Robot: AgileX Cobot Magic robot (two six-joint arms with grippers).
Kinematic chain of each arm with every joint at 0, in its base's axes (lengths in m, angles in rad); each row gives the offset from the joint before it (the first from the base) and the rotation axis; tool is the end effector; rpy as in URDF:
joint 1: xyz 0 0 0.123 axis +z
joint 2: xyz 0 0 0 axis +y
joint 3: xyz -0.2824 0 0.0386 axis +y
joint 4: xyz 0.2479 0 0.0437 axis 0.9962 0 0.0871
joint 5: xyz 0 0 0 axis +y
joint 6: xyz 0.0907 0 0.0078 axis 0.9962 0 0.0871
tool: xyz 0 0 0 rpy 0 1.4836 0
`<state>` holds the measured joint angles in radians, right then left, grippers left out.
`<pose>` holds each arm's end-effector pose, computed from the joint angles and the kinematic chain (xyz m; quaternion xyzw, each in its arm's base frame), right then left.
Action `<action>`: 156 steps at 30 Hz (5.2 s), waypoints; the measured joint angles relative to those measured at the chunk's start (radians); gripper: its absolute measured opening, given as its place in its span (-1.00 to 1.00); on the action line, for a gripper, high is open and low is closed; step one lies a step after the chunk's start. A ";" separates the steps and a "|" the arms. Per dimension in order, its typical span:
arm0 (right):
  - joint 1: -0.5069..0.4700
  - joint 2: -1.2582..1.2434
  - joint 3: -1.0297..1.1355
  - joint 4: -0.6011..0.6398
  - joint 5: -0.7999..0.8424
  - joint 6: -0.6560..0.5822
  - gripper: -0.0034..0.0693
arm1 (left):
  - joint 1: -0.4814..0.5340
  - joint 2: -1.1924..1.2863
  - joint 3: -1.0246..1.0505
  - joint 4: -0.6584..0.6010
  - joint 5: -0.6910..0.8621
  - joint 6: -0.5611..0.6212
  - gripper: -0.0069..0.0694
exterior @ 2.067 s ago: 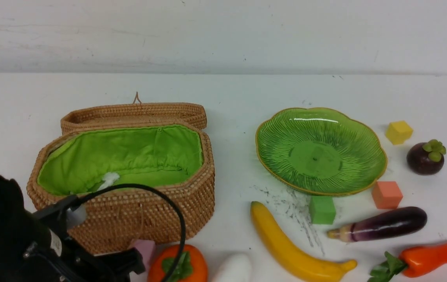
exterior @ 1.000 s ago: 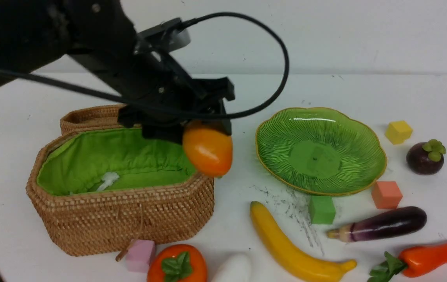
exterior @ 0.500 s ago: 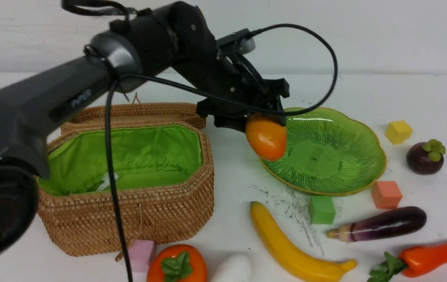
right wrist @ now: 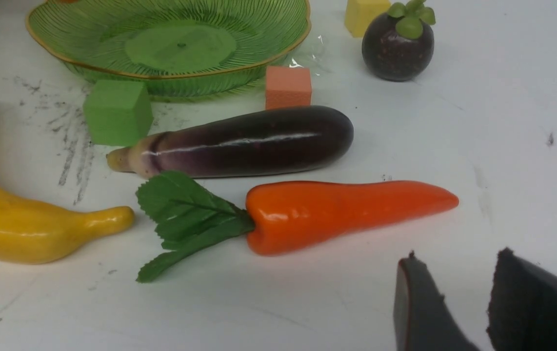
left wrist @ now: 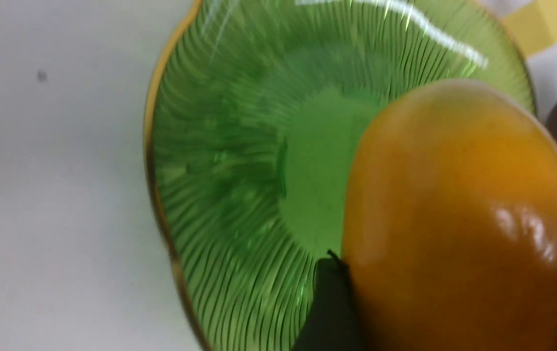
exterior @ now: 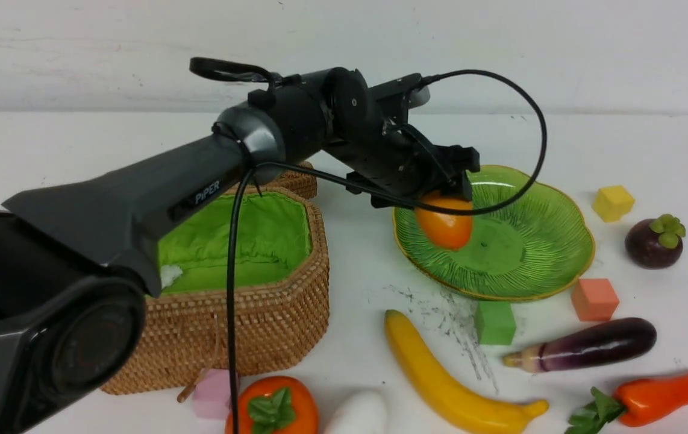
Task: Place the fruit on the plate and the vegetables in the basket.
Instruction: Grab the mango with your left arm and place it on the right plate, then grab a tomato with your left arm and place it on the plate on the right.
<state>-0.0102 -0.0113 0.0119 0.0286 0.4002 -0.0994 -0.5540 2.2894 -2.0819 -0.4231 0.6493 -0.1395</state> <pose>0.0517 0.0005 0.1738 -0.0287 0.8083 -0.0200 0.5877 0.4409 -0.2994 0.2432 0.0830 0.9025 -0.3009 0.2967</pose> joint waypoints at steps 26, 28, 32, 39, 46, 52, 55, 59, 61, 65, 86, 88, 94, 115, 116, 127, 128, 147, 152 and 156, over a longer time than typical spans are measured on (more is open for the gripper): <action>0.000 0.000 0.000 0.000 0.000 0.000 -0.23 | 0.000 0.040 -0.002 -0.001 -0.040 0.000 0.57; 0.000 0.000 0.000 0.000 0.000 0.000 -0.23 | 0.000 0.040 -0.002 -0.001 -0.038 0.000 0.57; 0.000 0.000 0.000 0.001 0.000 0.000 -0.23 | 0.000 0.040 -0.002 -0.001 -0.030 0.000 0.57; 0.000 0.000 0.000 0.001 0.000 0.000 -0.23 | 0.000 0.040 -0.002 -0.001 -0.026 0.000 0.57; 0.000 0.000 0.000 0.001 0.000 0.000 -0.23 | 0.000 0.040 -0.002 0.000 -0.025 0.000 0.57; 0.000 0.000 0.000 0.001 0.000 0.000 -0.23 | 0.000 0.040 -0.002 0.019 -0.021 0.000 0.74; 0.000 0.000 0.000 0.001 0.000 0.000 -0.23 | 0.000 0.040 -0.002 0.022 -0.021 0.000 0.88; 0.000 0.000 0.000 0.001 0.000 0.000 -0.23 | 0.000 0.040 -0.002 0.024 -0.021 0.000 0.94; 0.000 0.000 0.000 0.001 0.000 0.000 -0.23 | 0.000 0.040 -0.002 0.024 -0.018 0.000 0.94; 0.000 0.000 0.000 0.001 0.000 0.000 -0.23 | 0.000 0.013 -0.002 0.057 0.033 0.000 0.93; 0.000 0.000 0.000 0.001 0.000 0.000 -0.23 | 0.000 -0.460 0.063 0.283 0.598 0.007 0.49; 0.000 0.000 0.000 0.001 0.000 0.000 -0.23 | 0.000 -0.525 0.135 0.281 0.598 0.007 0.49; 0.000 0.000 0.000 0.001 -0.001 0.000 -0.23 | 0.000 -0.702 0.469 0.269 0.598 0.007 0.49; 0.000 0.000 0.000 0.000 -0.001 0.000 -0.23 | 0.000 -0.936 1.158 0.261 0.176 -0.496 0.49; 0.000 0.000 0.000 0.000 -0.001 0.000 -0.23 | 0.000 -0.929 1.161 0.250 0.157 -0.525 0.49; 0.000 0.000 0.000 0.000 -0.001 0.000 -0.23 | 0.016 -0.812 1.165 0.186 0.142 -0.541 0.49; 0.000 0.000 0.000 0.000 -0.001 0.000 -0.23 | 0.040 -0.812 1.165 0.171 0.148 -0.528 0.49; 0.000 0.000 0.000 0.000 -0.001 0.000 -0.23 | 0.227 -0.889 1.369 -0.237 0.023 -0.209 0.49; 0.000 0.000 0.000 0.000 -0.001 0.000 -0.23 | 0.227 -0.832 1.369 -0.248 -0.026 -0.185 0.49; 0.000 0.000 0.000 0.000 -0.001 0.000 -0.23 | 0.227 -0.771 1.369 -0.261 -0.054 -0.165 0.48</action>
<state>-0.0102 -0.0113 0.0119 0.0287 0.3992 -0.0994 -0.3268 1.5182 -0.7133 -0.6845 0.5956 -0.3049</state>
